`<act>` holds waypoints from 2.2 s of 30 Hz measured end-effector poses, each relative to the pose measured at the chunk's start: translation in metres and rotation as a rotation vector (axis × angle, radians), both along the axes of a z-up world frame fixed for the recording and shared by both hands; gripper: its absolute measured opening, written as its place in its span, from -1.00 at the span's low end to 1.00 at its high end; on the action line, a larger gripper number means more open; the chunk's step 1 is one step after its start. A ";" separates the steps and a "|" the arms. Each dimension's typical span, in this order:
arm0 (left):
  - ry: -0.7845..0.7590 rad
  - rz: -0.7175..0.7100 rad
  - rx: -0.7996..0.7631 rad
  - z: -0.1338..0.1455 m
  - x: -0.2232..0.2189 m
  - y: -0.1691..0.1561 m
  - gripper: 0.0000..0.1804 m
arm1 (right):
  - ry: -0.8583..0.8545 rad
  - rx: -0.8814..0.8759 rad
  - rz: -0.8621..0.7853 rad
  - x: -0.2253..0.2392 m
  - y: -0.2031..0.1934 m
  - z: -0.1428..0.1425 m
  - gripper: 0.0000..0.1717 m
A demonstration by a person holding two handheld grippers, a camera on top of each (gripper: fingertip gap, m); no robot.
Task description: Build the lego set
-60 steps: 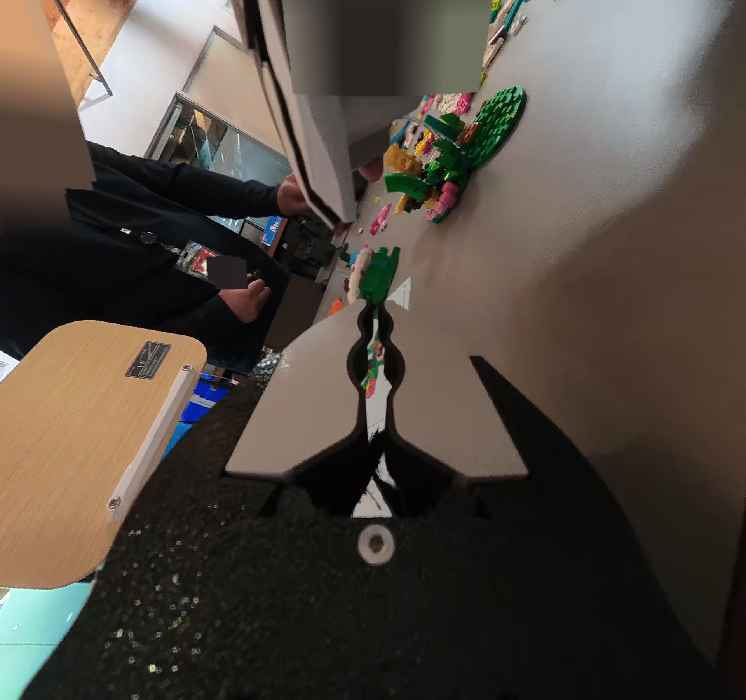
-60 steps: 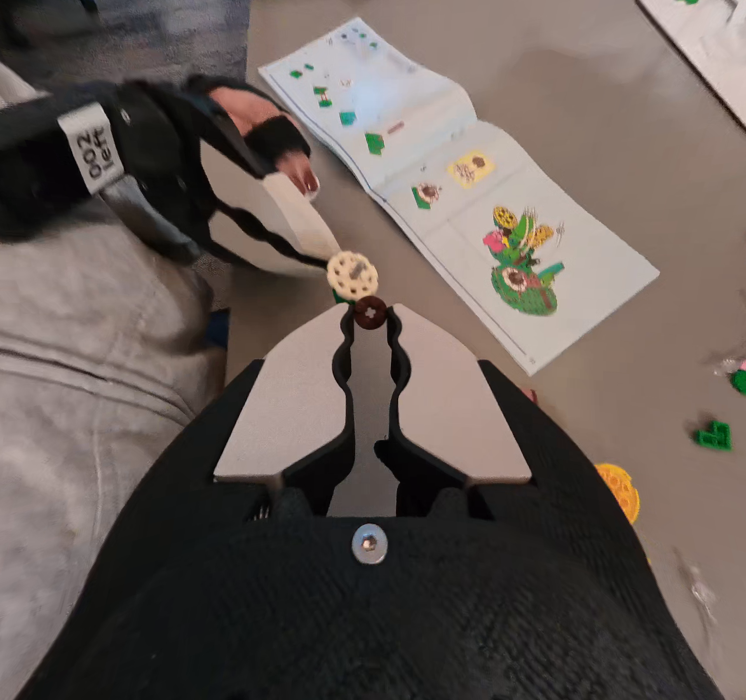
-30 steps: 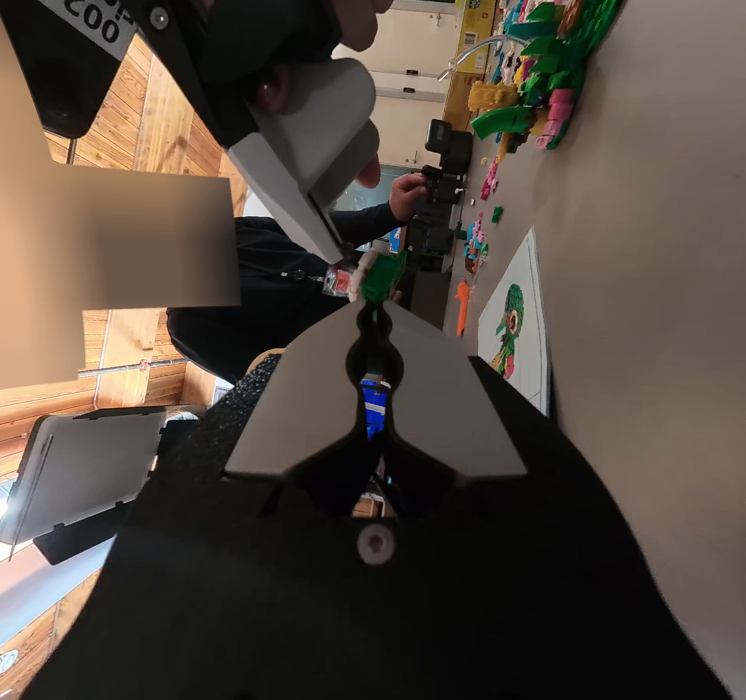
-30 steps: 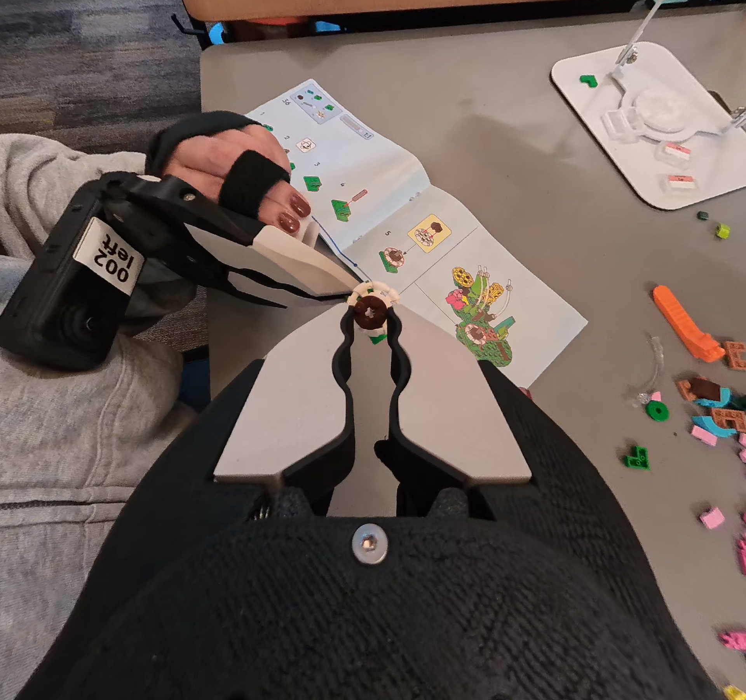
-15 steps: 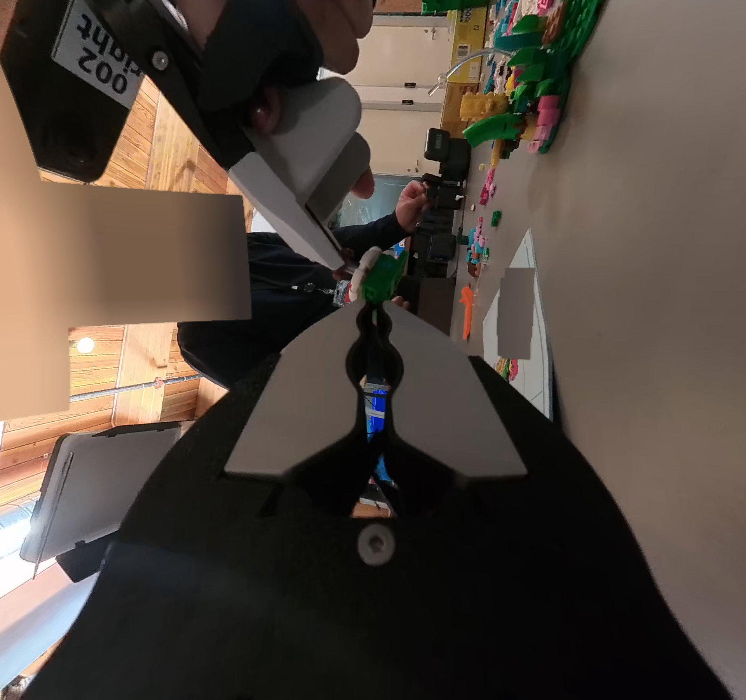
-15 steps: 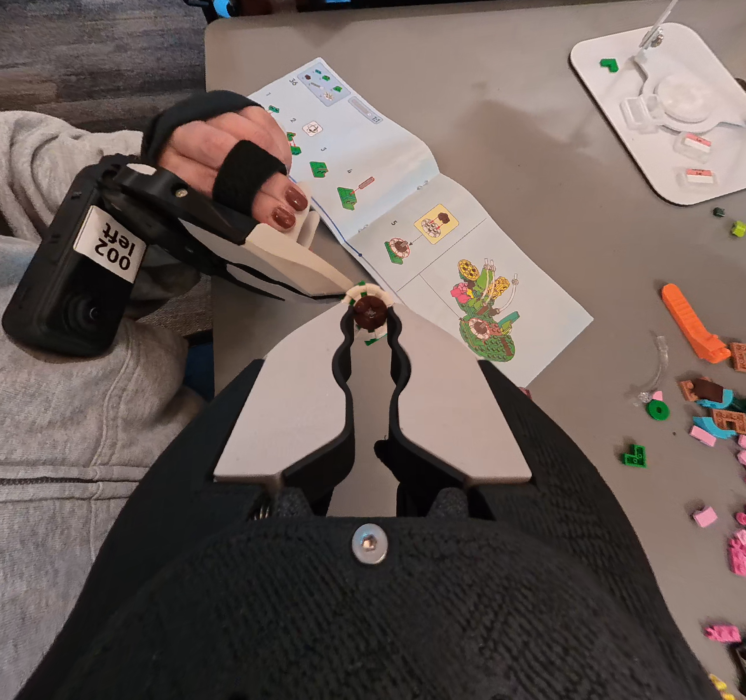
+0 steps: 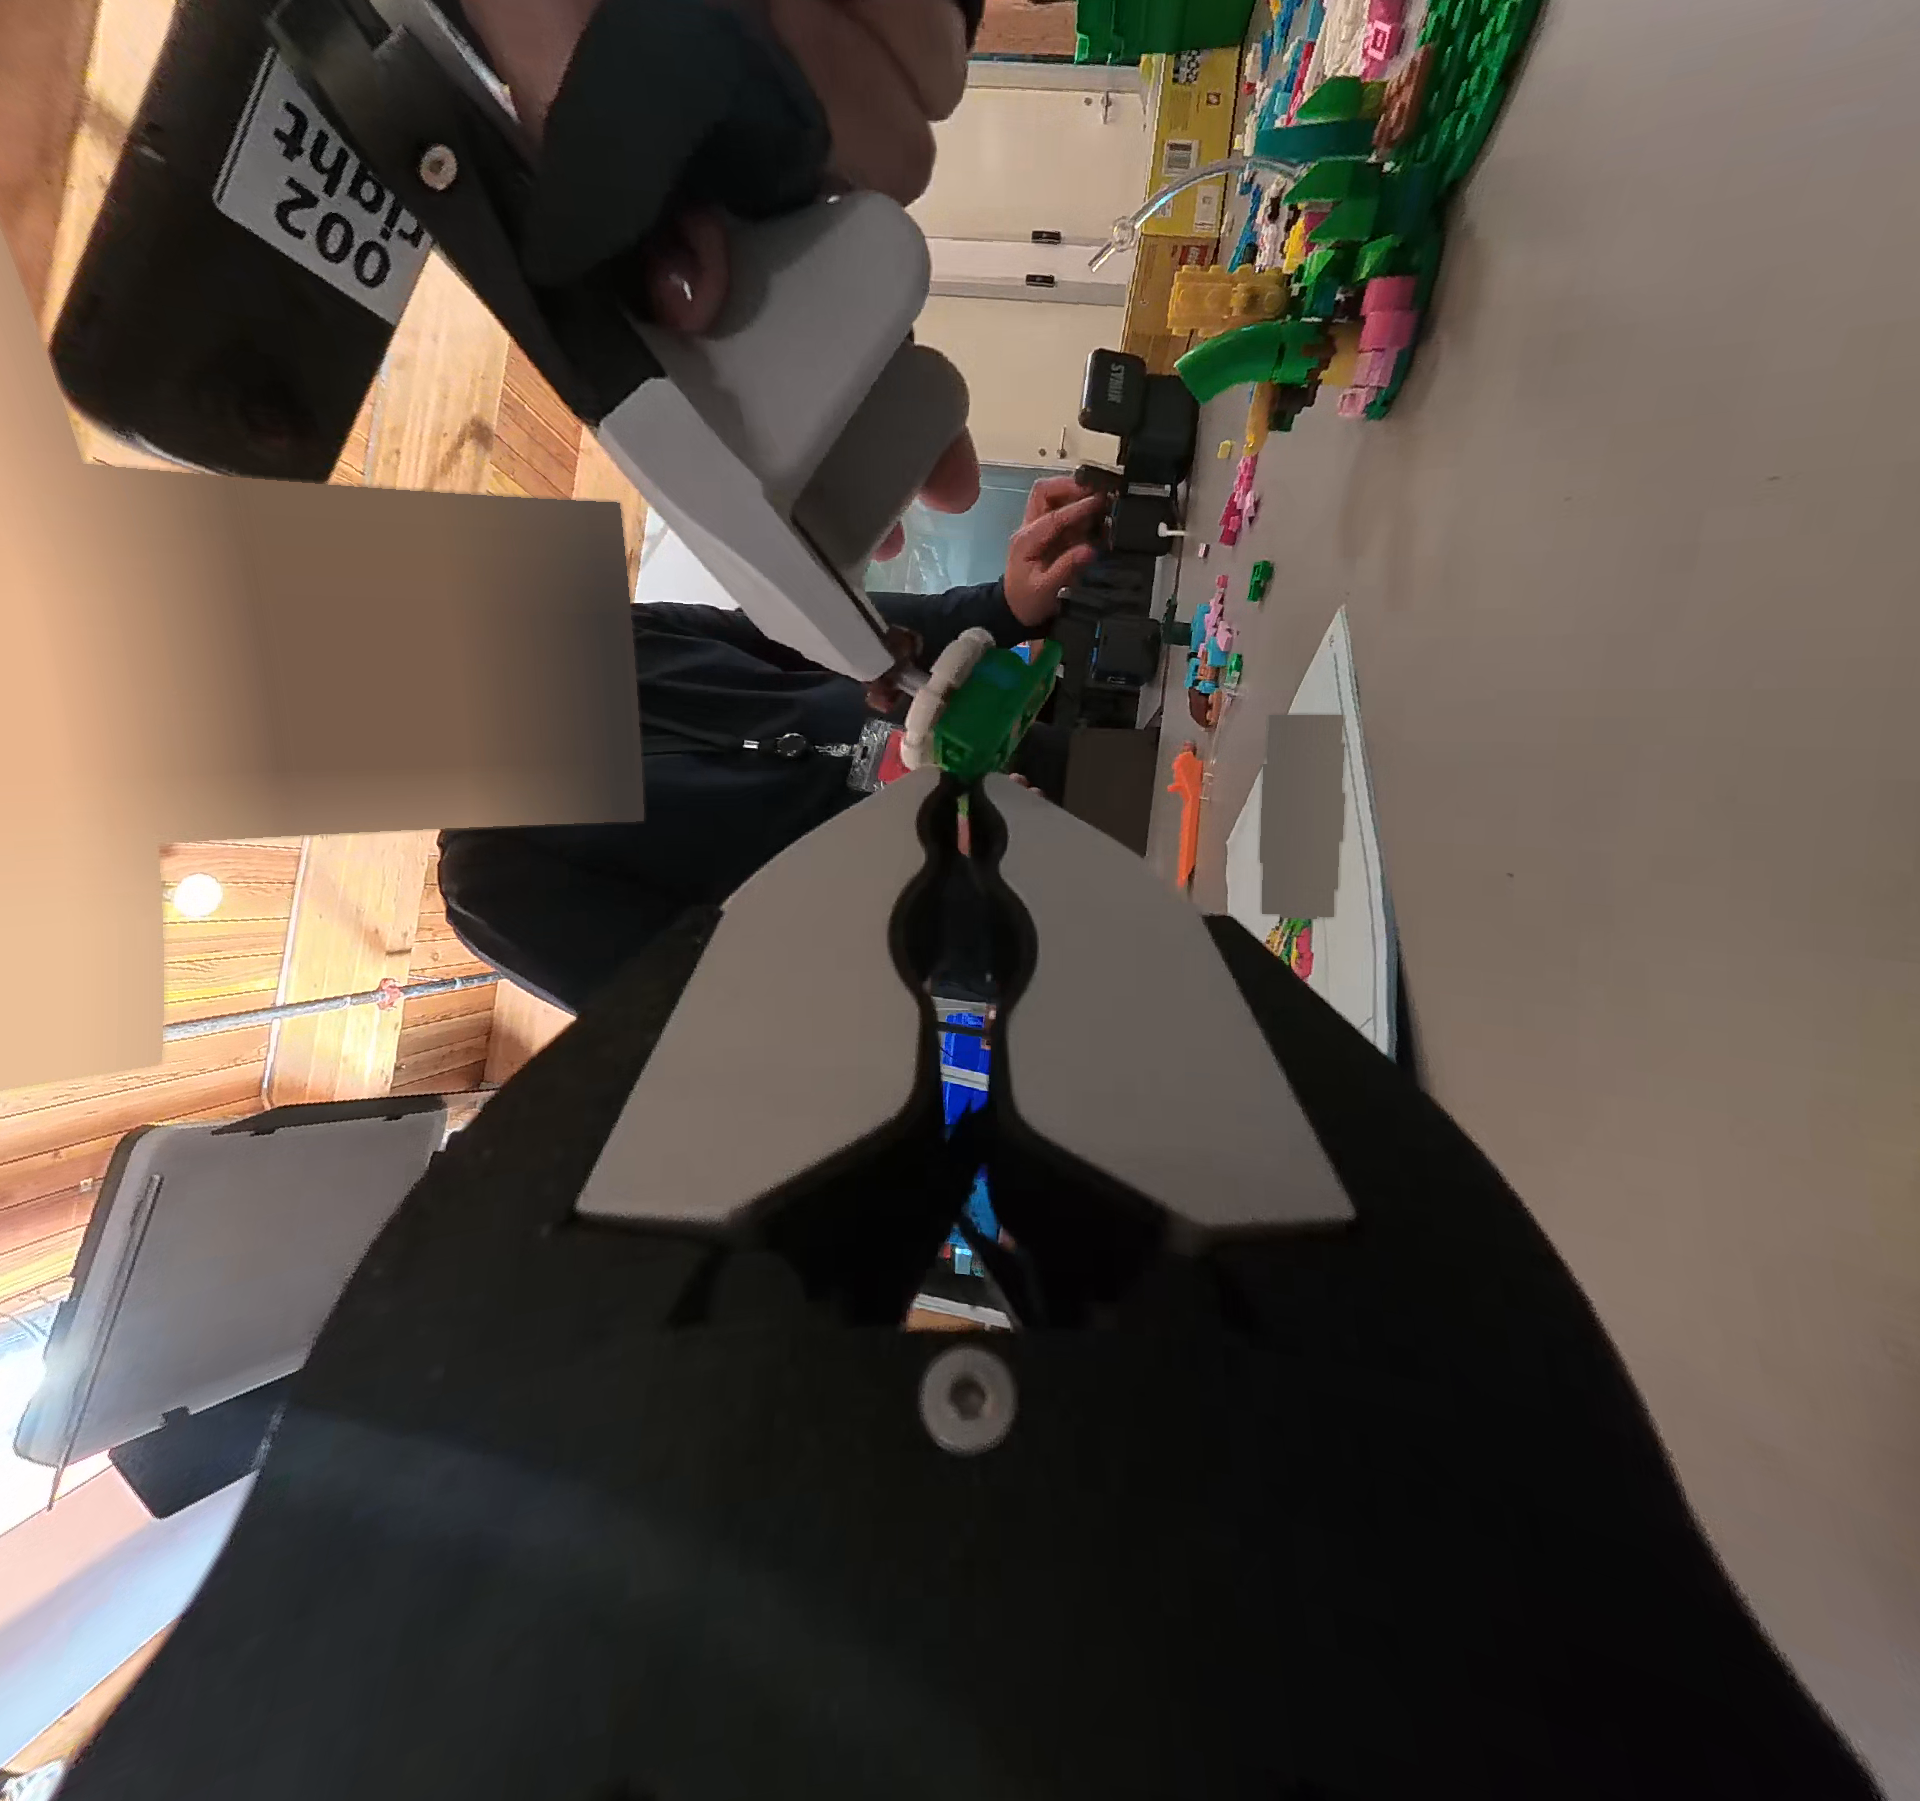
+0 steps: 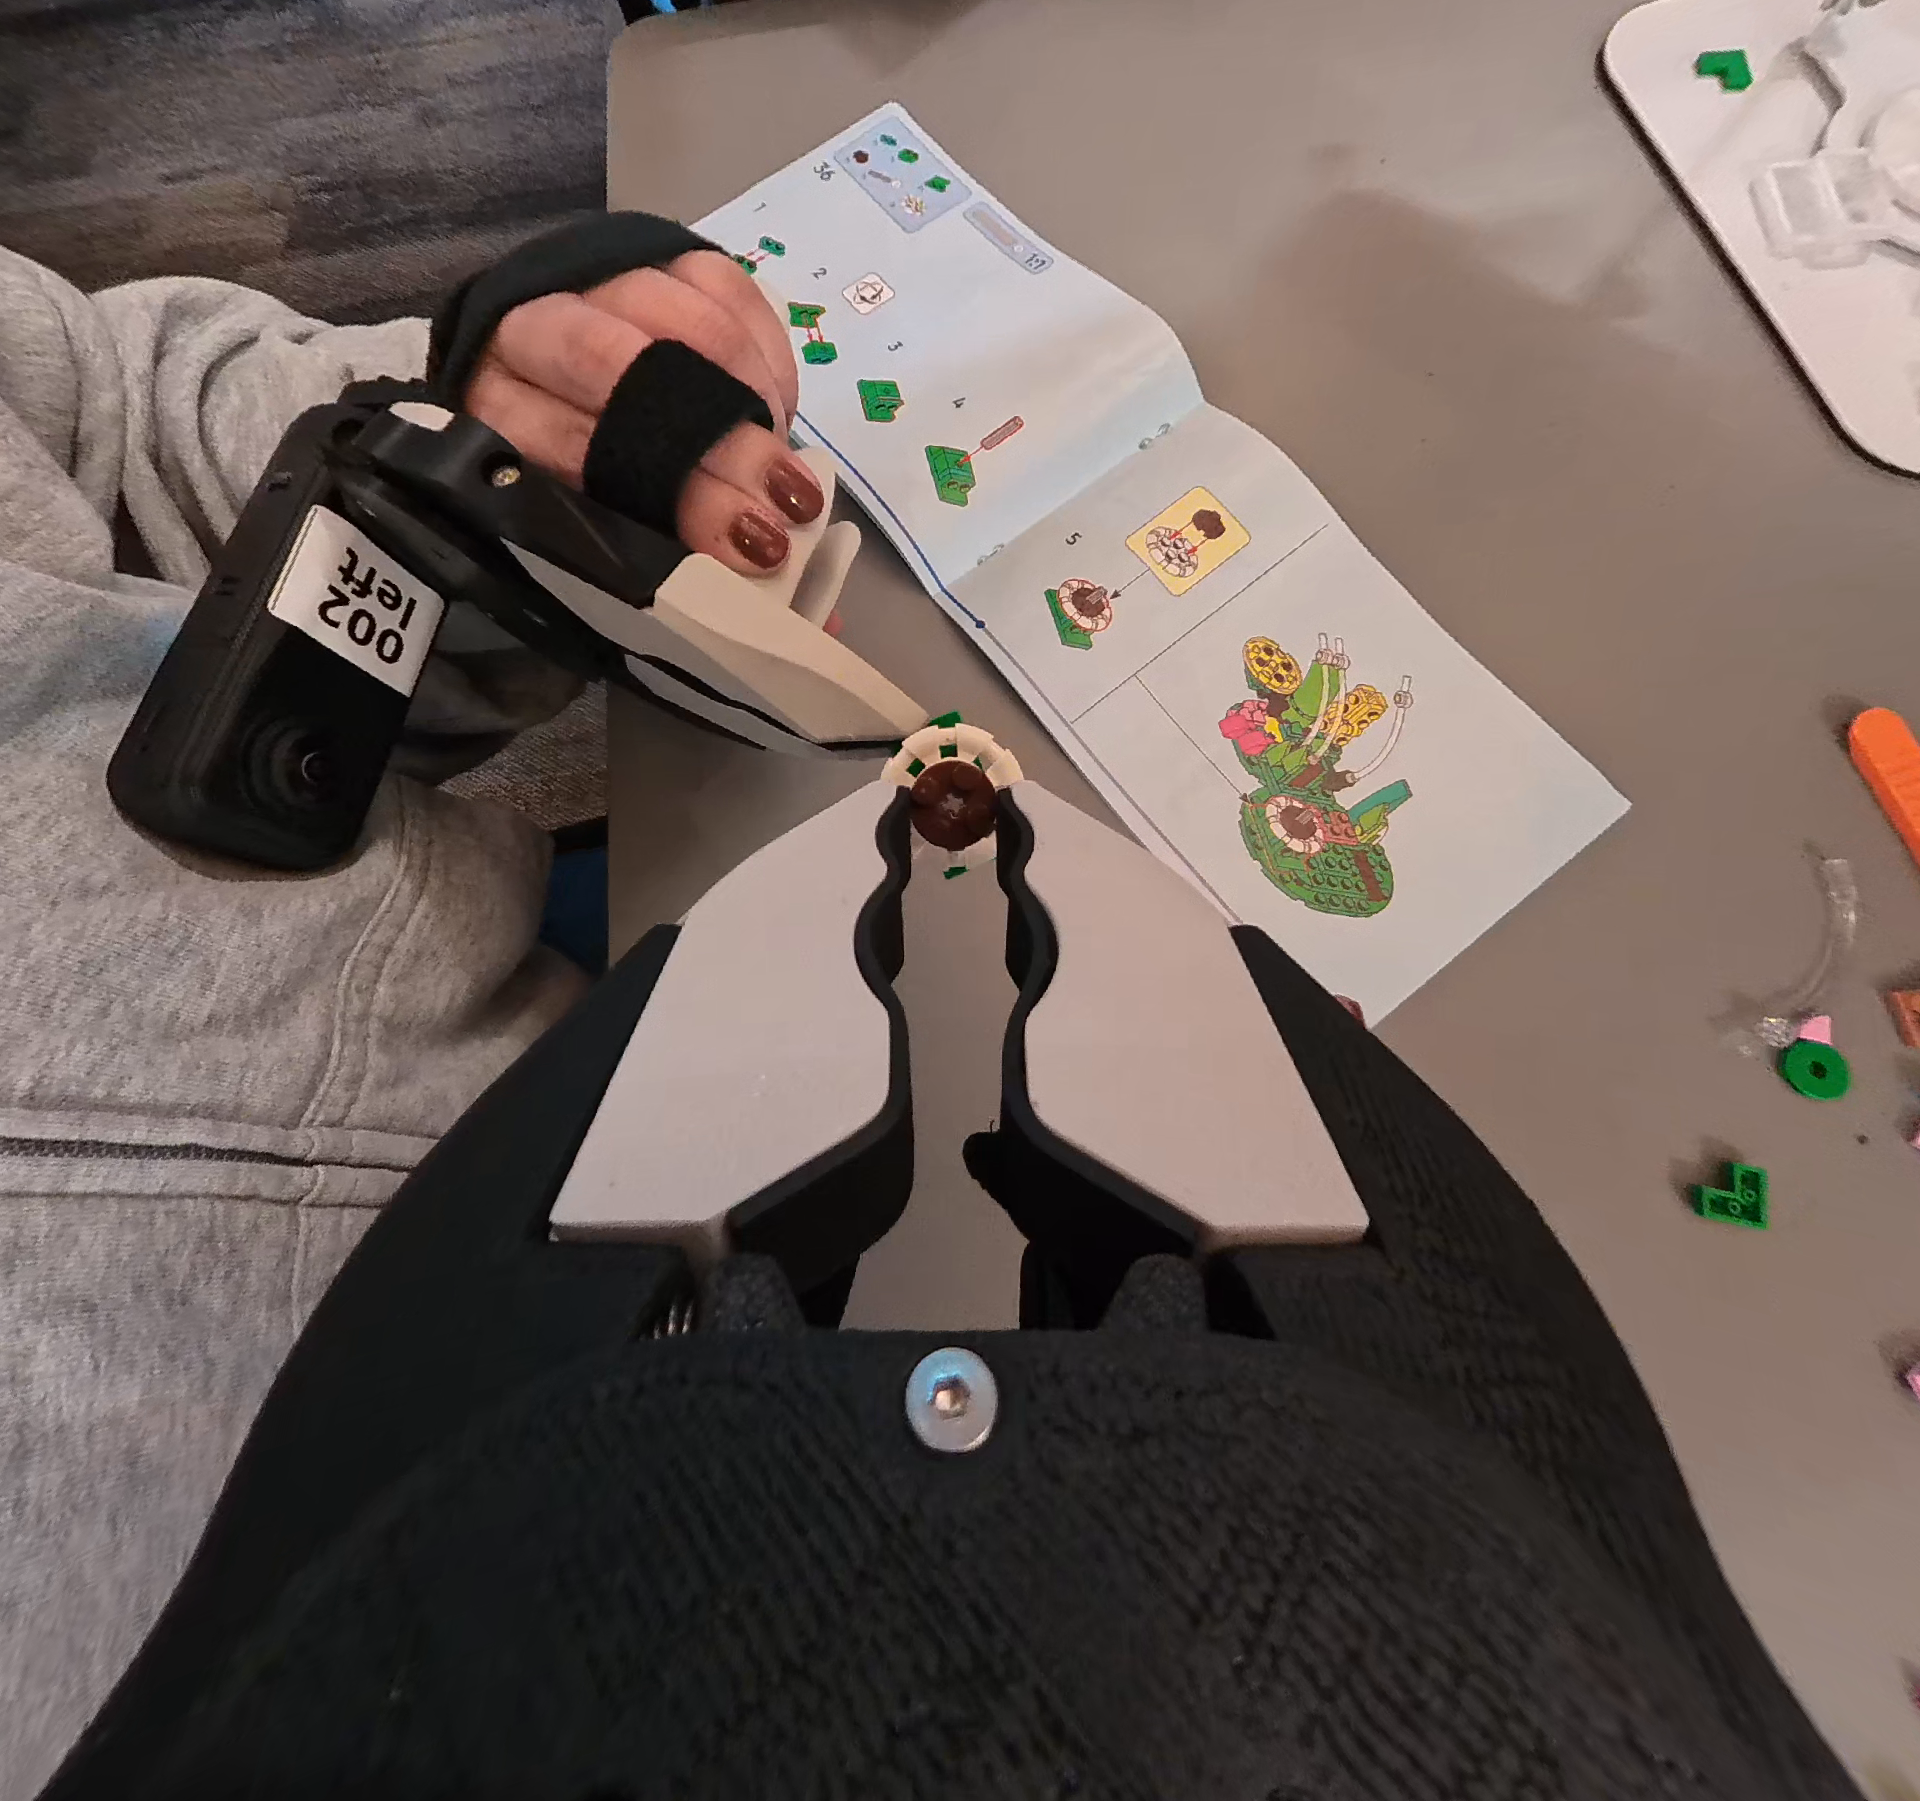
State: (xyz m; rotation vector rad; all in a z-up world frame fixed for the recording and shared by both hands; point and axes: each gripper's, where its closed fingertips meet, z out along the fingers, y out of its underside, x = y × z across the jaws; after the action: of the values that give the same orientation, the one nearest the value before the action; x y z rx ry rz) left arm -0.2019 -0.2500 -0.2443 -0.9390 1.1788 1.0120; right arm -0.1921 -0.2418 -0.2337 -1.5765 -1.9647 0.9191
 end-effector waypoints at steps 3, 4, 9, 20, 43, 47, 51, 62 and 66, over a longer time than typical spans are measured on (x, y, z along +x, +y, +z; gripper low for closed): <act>-0.015 0.003 -0.011 -0.001 0.000 0.001 -0.98 | 0.012 -0.013 -0.013 0.000 0.001 -0.002 -0.84; -0.022 0.005 -0.016 -0.002 -0.001 0.001 -0.98 | 0.017 -0.016 -0.020 -0.001 0.001 -0.002 -0.84; -0.051 0.014 -0.025 -0.001 -0.002 0.001 -0.99 | 0.040 -0.025 -0.042 -0.002 0.003 -0.003 -0.84; -0.056 0.018 -0.039 -0.005 -0.004 0.004 -0.99 | 0.033 -0.053 -0.048 -0.004 0.004 -0.010 -0.84; -0.457 -0.041 -0.185 0.016 -0.019 0.013 -0.98 | 0.519 0.487 0.234 -0.006 -0.003 0.029 -0.40; -0.629 -0.129 -0.281 0.026 -0.015 0.010 -0.98 | 0.562 0.692 0.274 -0.009 0.002 0.027 -0.35; -0.744 -0.218 -0.381 0.033 -0.006 0.007 -0.98 | 0.594 0.702 0.324 -0.010 -0.004 0.030 -0.35; -0.884 -0.358 -0.504 0.045 0.002 -0.001 -0.98 | 0.612 0.643 0.369 -0.008 -0.008 0.034 -0.63; -0.885 -0.365 -0.516 0.045 0.002 -0.001 -0.98 | 0.609 0.639 0.364 -0.008 -0.008 0.034 -0.65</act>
State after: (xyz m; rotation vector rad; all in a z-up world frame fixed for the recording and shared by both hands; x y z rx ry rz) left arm -0.2003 -0.2509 -0.1992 -1.3178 0.7906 -0.0620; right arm -0.1997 -0.2497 -0.2002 -0.5149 -1.8381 0.6803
